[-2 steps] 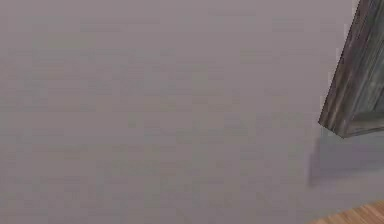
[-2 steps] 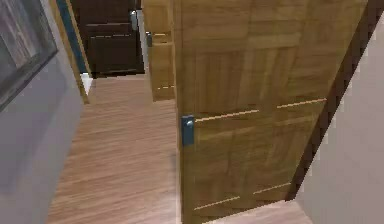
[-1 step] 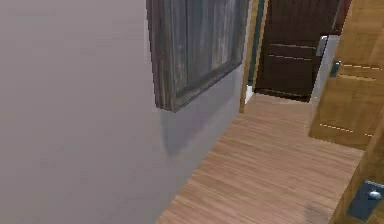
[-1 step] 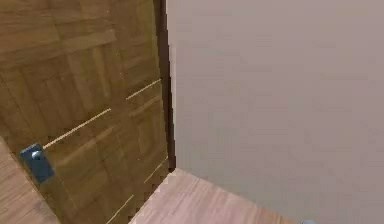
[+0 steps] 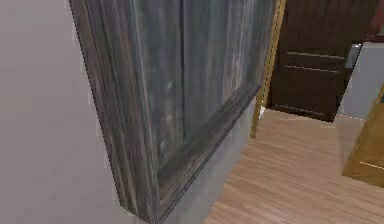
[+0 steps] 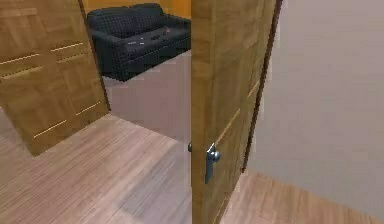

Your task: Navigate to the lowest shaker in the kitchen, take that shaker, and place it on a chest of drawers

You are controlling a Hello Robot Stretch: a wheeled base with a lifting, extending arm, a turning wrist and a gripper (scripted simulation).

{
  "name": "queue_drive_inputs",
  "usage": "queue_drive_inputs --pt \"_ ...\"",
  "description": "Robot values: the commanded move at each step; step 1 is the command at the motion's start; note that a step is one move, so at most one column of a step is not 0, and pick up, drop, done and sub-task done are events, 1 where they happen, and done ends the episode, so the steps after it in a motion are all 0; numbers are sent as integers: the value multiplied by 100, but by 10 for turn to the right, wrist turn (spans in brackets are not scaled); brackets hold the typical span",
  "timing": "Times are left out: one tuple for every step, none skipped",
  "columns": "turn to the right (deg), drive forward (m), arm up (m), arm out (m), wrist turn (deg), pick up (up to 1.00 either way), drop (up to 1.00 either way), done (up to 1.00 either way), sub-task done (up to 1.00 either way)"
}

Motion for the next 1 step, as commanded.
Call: queue_drive_inputs --pt "450 0 0 0 0 0 0 0 0"
